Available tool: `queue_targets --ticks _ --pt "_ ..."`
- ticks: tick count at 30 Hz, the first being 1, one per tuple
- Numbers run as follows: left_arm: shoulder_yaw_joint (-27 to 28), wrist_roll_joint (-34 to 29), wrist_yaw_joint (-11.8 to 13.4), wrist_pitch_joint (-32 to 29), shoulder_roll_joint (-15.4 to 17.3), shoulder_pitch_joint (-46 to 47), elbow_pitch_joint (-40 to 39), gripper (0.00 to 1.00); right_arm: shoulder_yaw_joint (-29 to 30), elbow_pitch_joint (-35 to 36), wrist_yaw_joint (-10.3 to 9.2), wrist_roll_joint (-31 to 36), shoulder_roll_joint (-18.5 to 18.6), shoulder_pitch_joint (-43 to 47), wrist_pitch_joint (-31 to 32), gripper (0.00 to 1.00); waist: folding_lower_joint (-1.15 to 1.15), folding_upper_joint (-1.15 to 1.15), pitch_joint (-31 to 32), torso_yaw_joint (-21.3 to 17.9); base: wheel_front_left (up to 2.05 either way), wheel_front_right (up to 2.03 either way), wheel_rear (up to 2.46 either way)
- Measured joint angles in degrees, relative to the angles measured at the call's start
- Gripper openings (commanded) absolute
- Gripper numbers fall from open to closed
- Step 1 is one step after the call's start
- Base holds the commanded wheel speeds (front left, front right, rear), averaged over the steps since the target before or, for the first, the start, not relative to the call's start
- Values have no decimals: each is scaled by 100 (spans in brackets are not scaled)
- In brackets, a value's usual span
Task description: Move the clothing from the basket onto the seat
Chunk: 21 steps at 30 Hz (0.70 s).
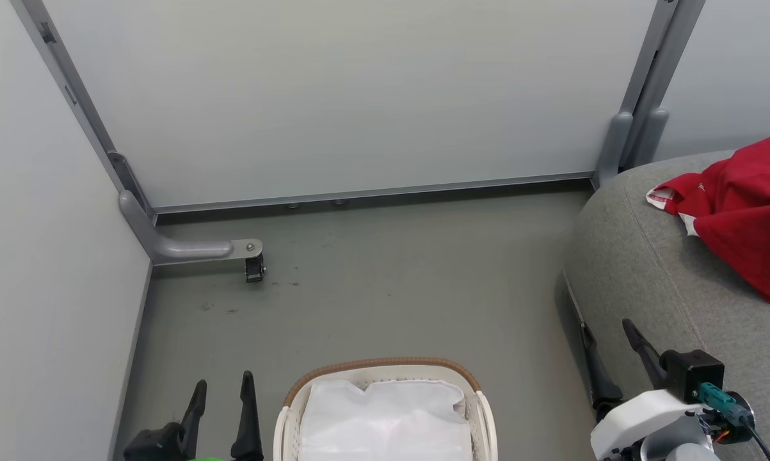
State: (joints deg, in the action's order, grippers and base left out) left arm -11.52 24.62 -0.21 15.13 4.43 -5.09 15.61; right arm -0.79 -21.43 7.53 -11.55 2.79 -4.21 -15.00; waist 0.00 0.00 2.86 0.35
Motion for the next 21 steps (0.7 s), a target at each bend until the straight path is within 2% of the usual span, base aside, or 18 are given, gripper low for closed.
queue_targets --ticks 1,2,6,21 --pt "1 4 -10 0 1 1 -3 100 9 4 0 0 0 -2 0 100 0 0 -3 -3 0 0 0" --pt "3 12 -29 -1 -3 -7 20 0 13 -31 0 0 -7 13 3 0 0 0 -6 -5 0 0 0" --pt "8 58 -30 -31 -12 -23 190 0 18 -212 0 -49 -48 125 51 0 0 0 -9 -5 0 0 0" --pt "347 1366 -156 -456 -29 40 162 0 154 -65 0 -1607 -47 123 458 0 0 0 -45 -9 0 0 0"
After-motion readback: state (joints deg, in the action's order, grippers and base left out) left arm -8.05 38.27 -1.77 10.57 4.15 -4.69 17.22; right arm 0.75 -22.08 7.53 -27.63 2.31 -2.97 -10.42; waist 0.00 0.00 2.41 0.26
